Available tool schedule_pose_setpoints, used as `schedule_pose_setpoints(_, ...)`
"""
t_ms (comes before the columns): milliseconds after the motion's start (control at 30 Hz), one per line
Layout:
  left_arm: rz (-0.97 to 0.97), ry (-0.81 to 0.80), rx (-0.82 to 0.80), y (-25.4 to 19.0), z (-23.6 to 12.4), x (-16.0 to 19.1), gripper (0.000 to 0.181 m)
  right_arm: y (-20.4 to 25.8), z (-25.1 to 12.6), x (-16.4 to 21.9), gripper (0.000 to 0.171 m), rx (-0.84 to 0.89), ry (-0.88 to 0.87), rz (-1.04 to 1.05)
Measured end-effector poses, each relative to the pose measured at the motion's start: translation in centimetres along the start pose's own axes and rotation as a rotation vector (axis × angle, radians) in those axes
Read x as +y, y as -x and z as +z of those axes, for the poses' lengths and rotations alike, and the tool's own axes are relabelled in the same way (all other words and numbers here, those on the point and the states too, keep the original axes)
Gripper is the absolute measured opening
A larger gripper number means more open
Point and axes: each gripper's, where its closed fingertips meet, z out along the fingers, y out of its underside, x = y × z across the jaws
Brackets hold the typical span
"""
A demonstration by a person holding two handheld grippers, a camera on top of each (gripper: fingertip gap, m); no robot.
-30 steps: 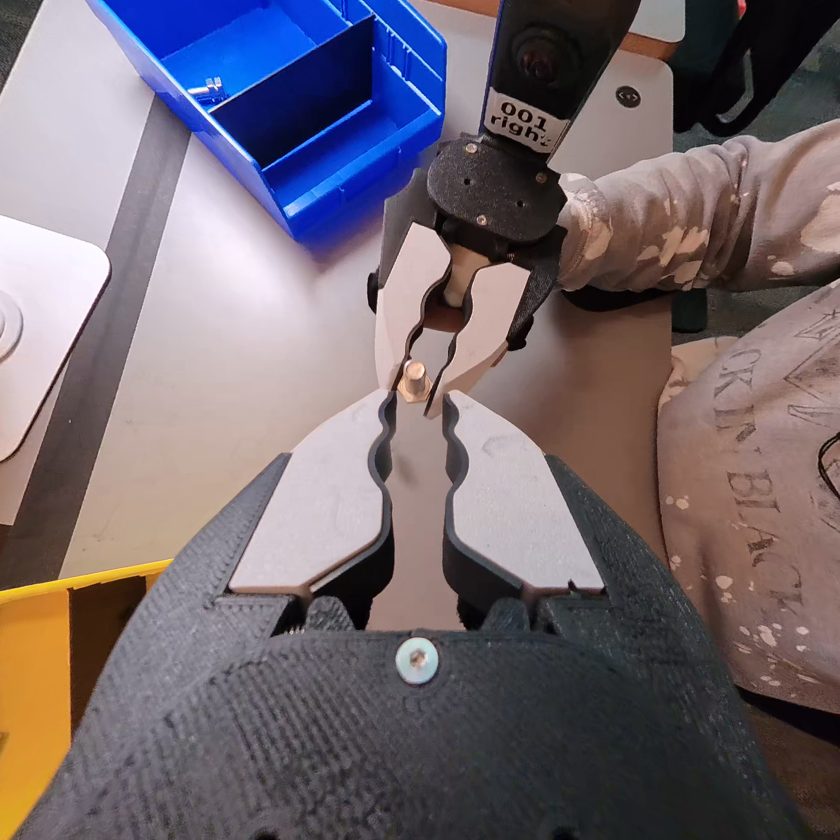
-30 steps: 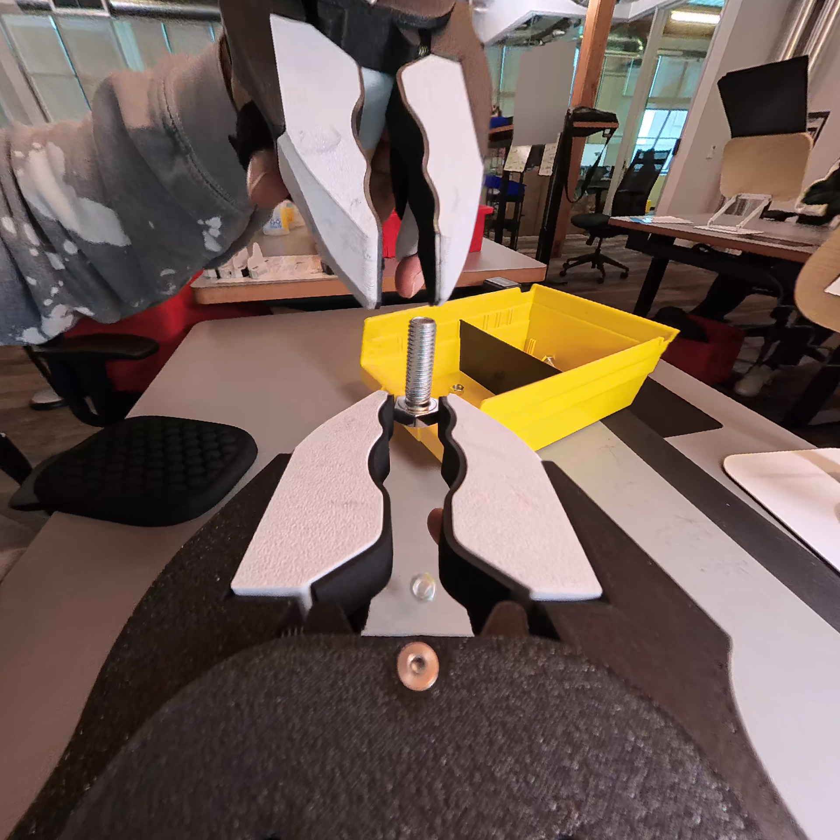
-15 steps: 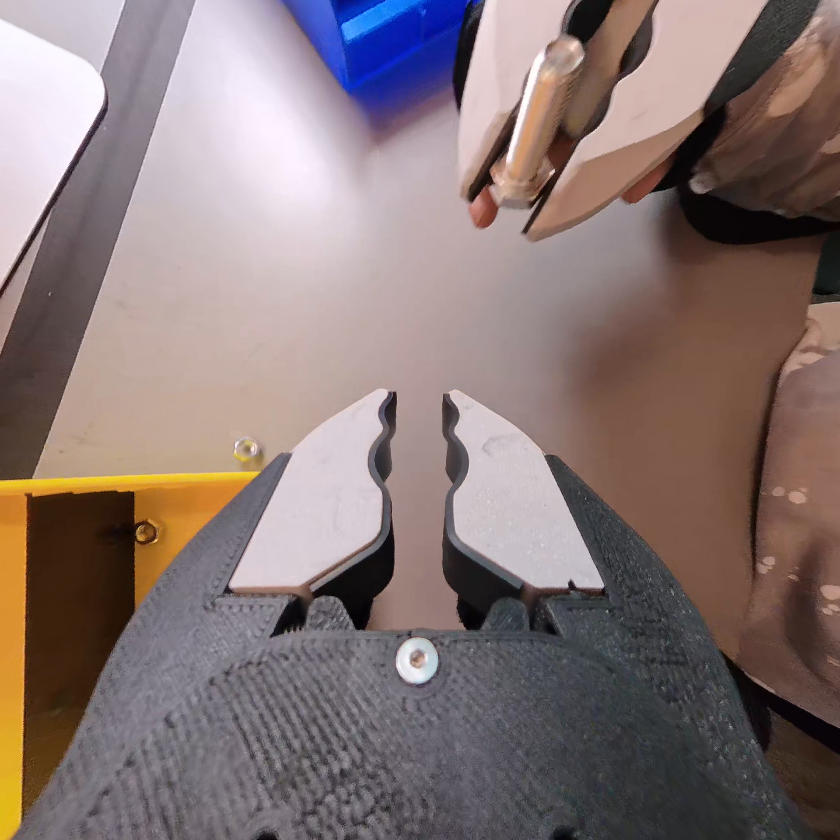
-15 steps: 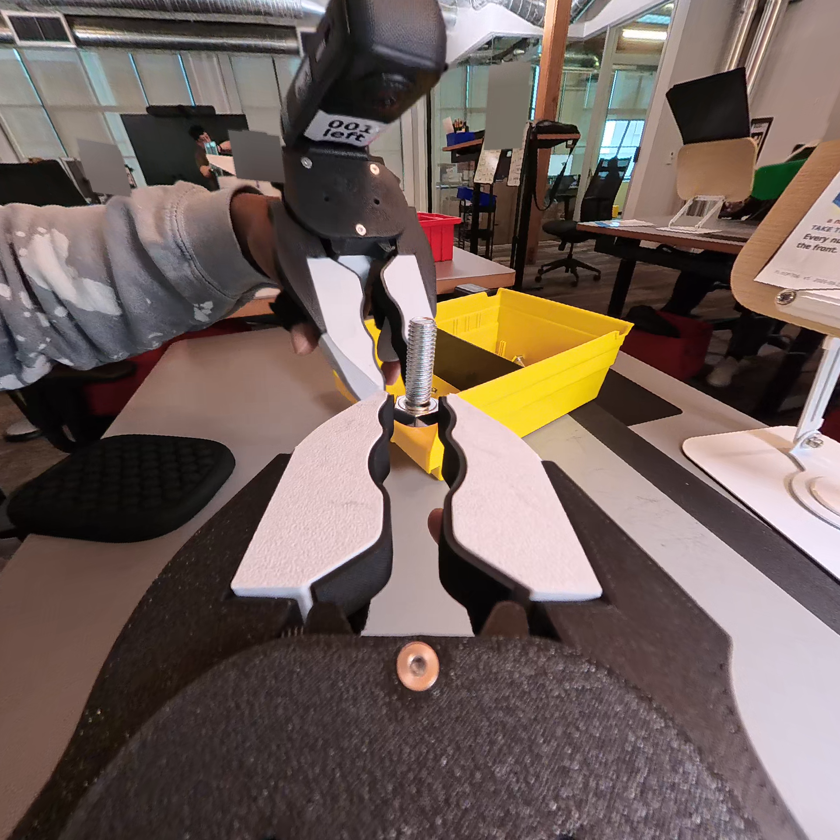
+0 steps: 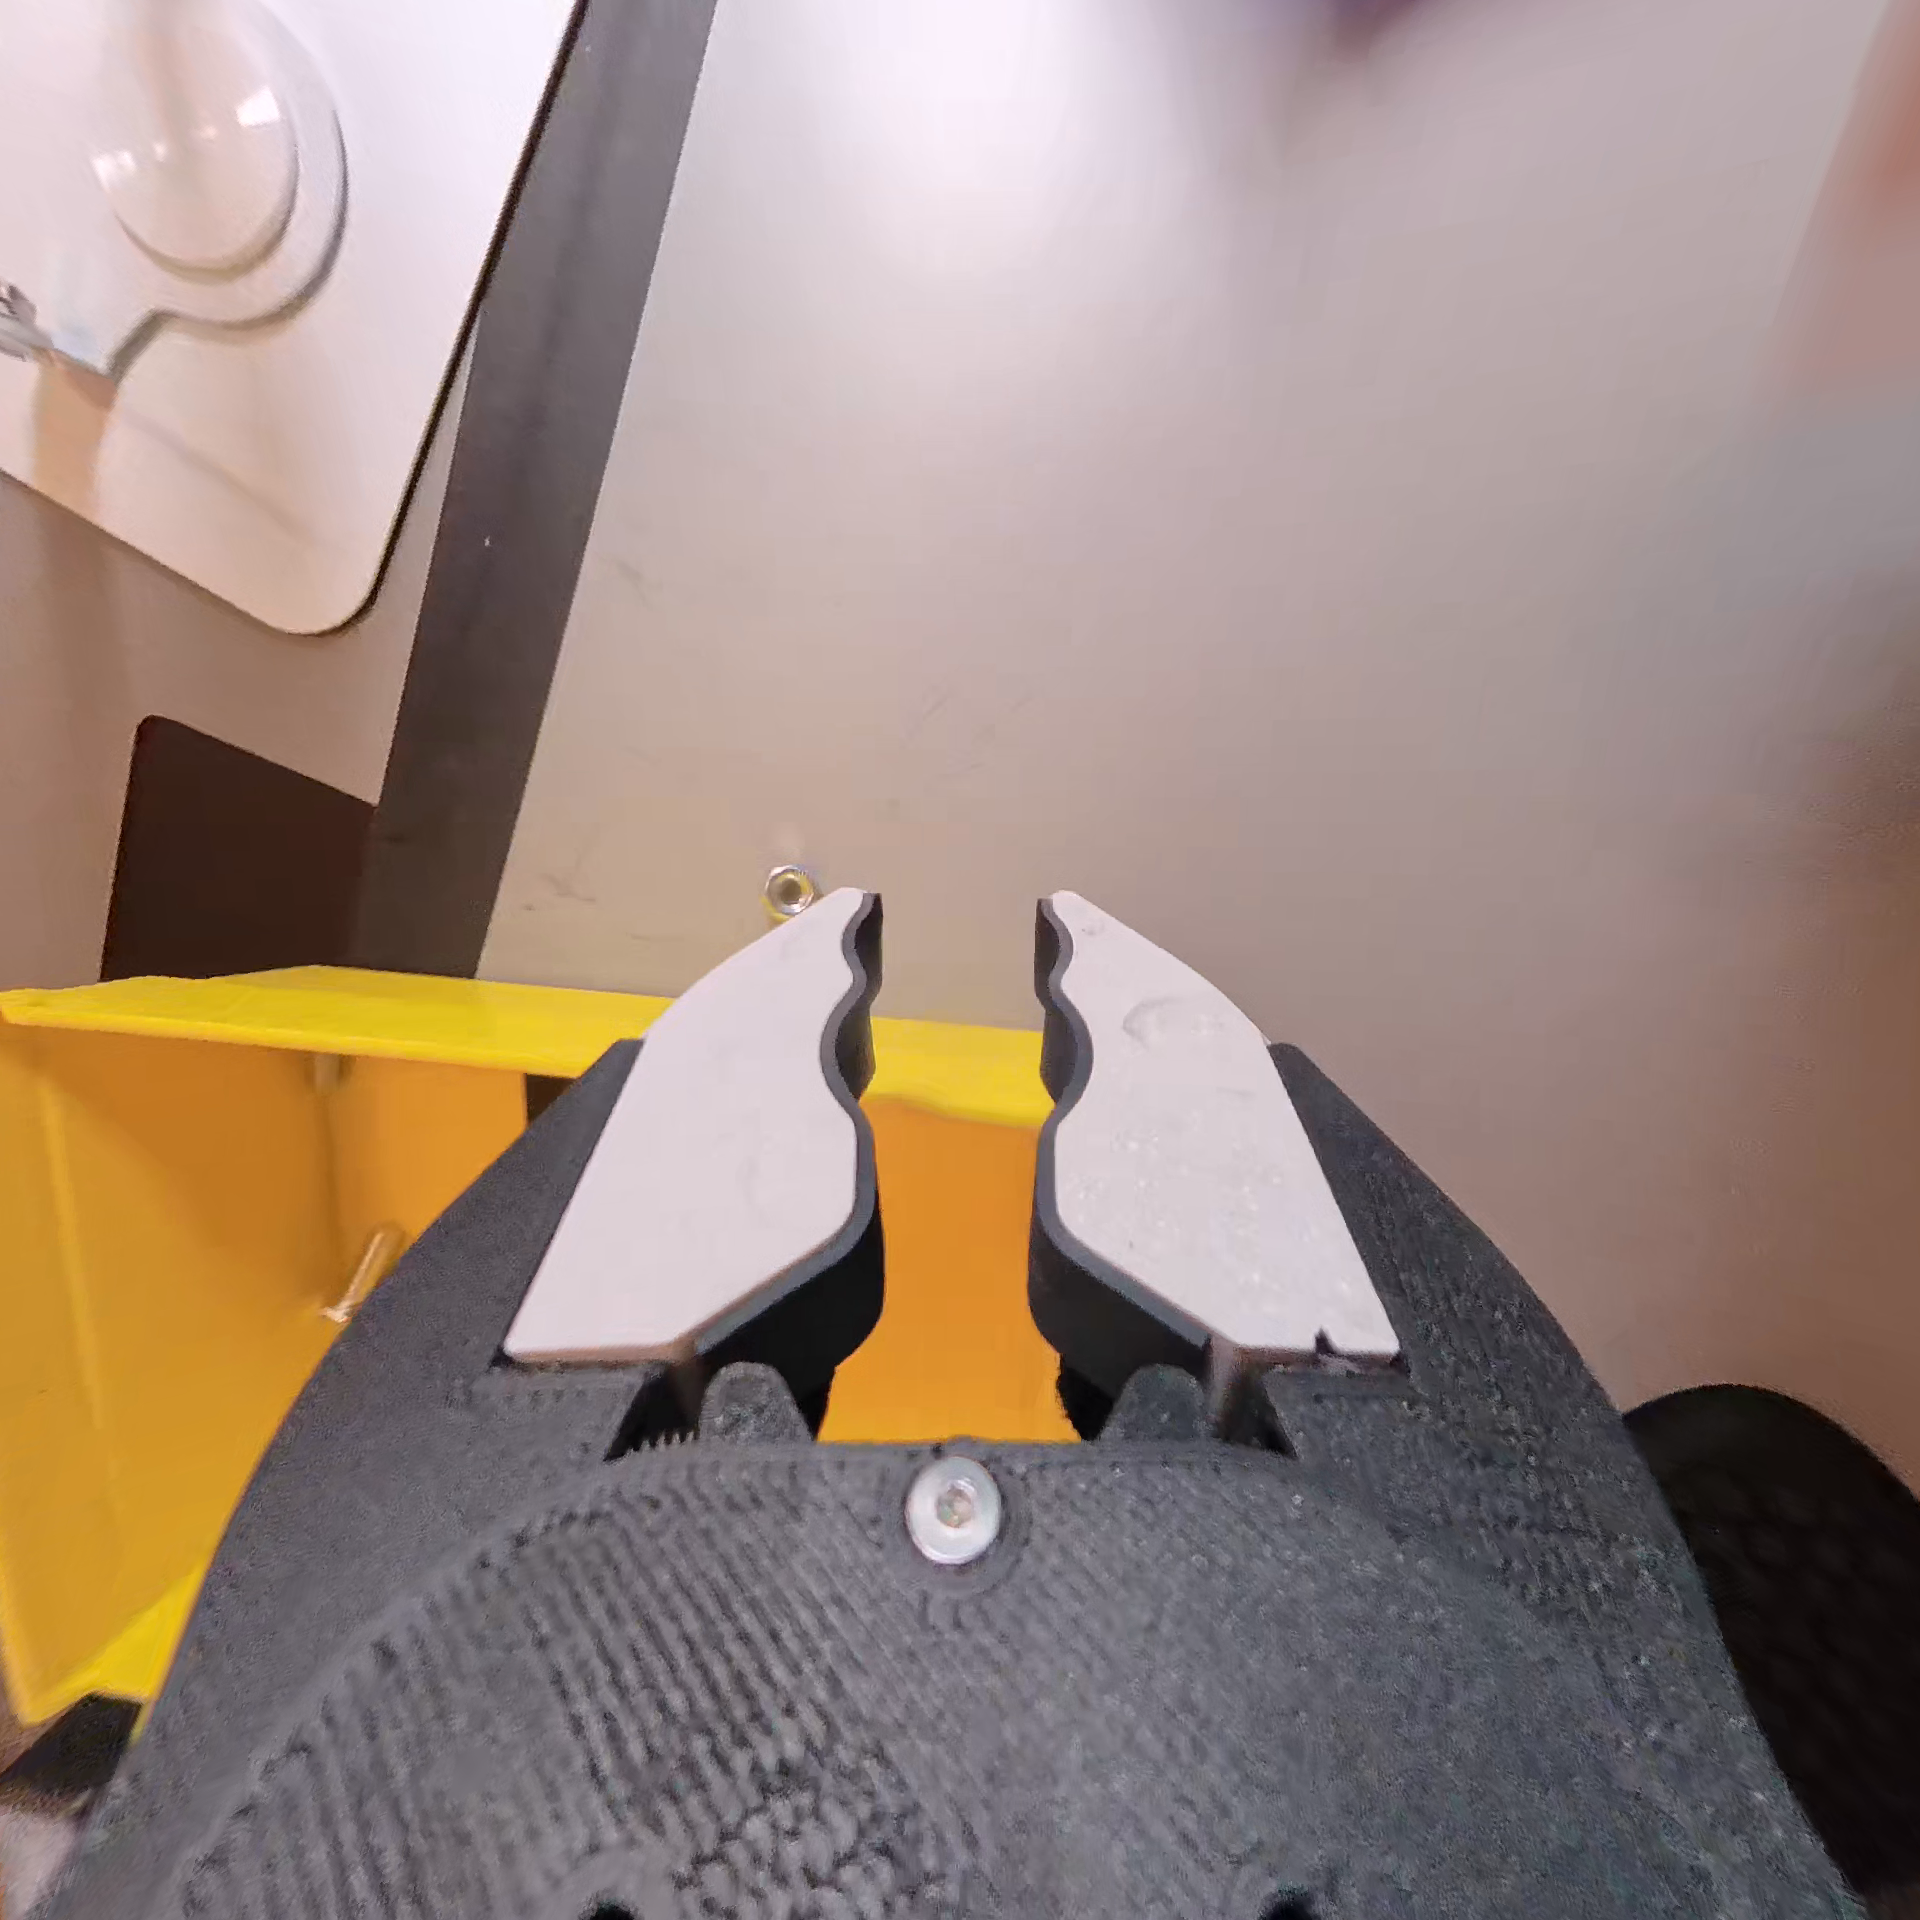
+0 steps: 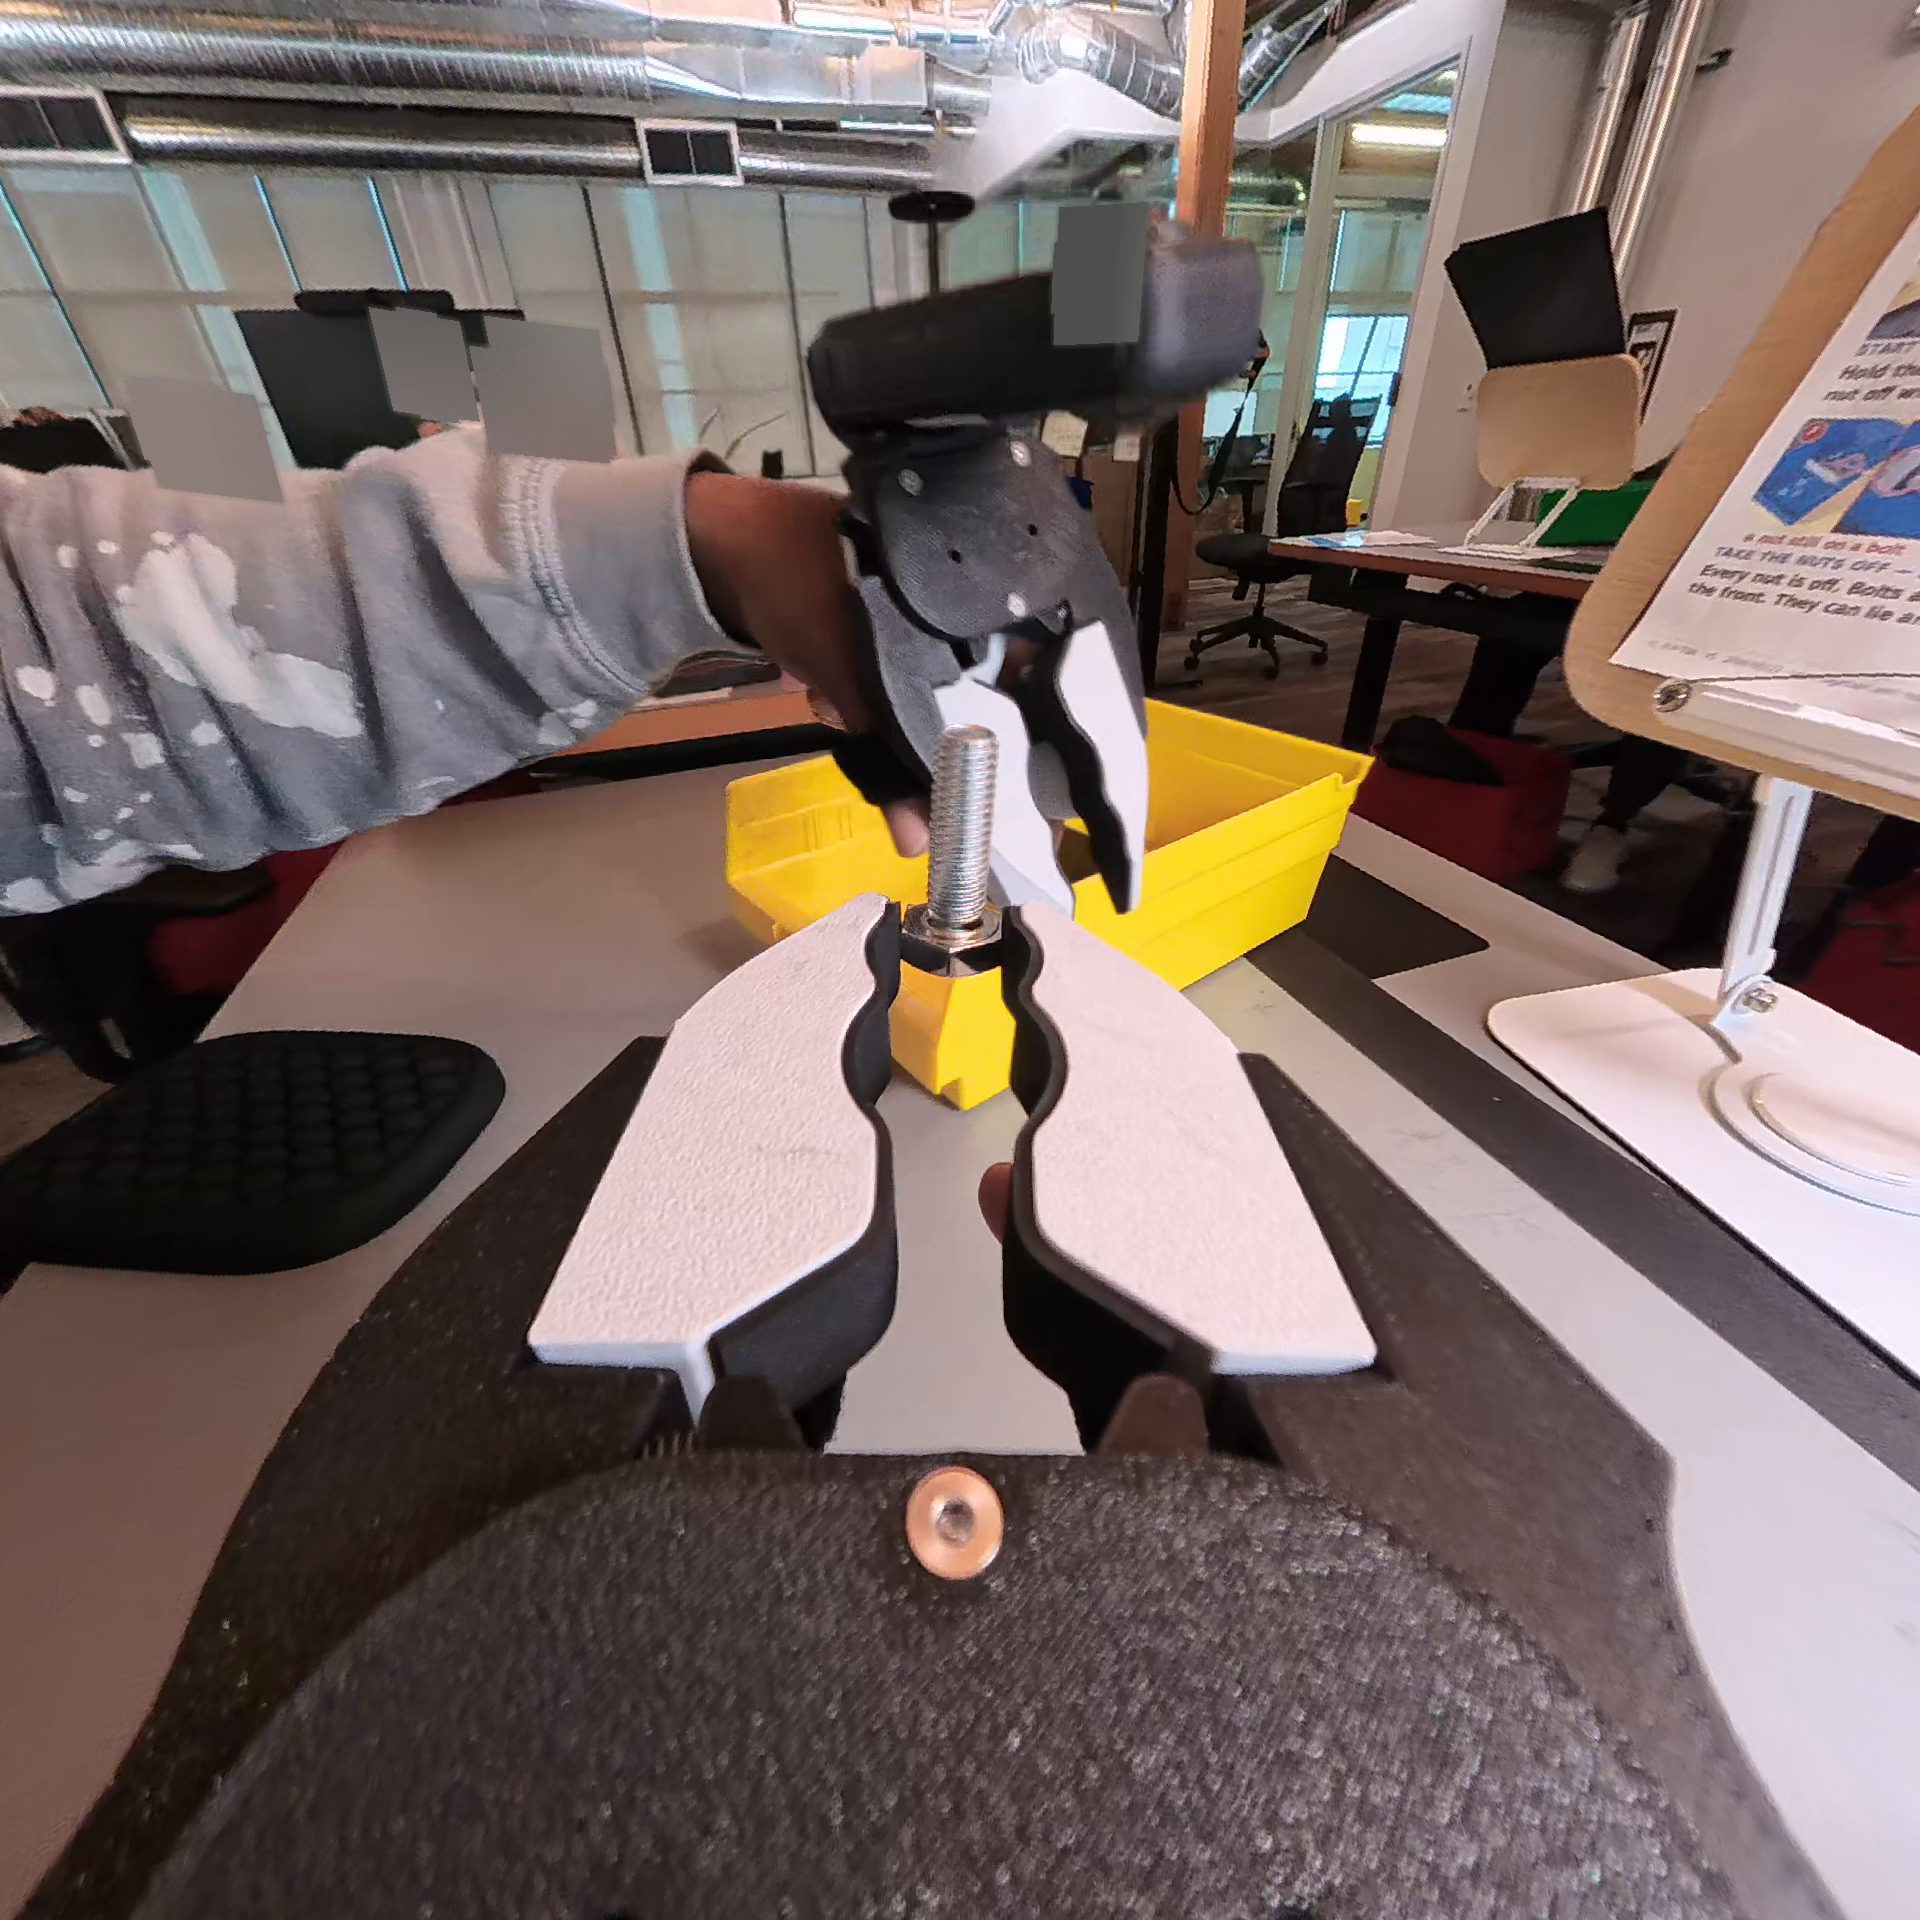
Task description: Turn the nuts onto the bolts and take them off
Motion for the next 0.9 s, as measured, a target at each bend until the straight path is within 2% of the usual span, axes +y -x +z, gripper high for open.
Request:
schedule_pose_setpoints(33, 0.005, 0.047, -0.017, 0.9, 0.6, 0.1, 0.03, -0.2, -0.2, -0.2, 0.019, 0.006, -0.005, -0.001)
schedule_pose_setpoints(300, 0.098, 0.475, -0.047, 5.4, 5.8, 2.1, 0.034, -2.7, -3.0, -2.6, 0.019, 0.083, -0.073, -0.02)
schedule_pose_setpoints(533, 0.198, 0.898, 0.05, 5.0, 8.0, 6.4, 0.042, -4.9, -5.4, -3.8, 0.018, 0.145, -0.114, -0.017)
schedule_pose_setpoints(733, 0.206, 1.015, 0.132, 3.7, 8.8, 7.8, 0.039, -5.5, -5.7, -3.7, 0.018, 0.153, -0.117, -0.007)
schedule_pose_setpoints(800, 0.22, 1.054, 0.122, 3.9, 8.7, 8.2, 0.034, -5.6, -5.7, -3.7, 0.018, 0.154, -0.116, -0.006)
schedule_pose_setpoints(867, 0.232, 1.06, 0.124, 3.9, 8.7, 8.3, 0.018, -5.6, -5.8, -3.7, 0.018, 0.154, -0.117, -0.006)
schedule_pose_setpoints(900, 0.223, 1.049, 0.125, 3.8, 8.7, 8.2, 0.018, -5.6, -5.8, -3.7, 0.018, 0.155, -0.118, -0.006)
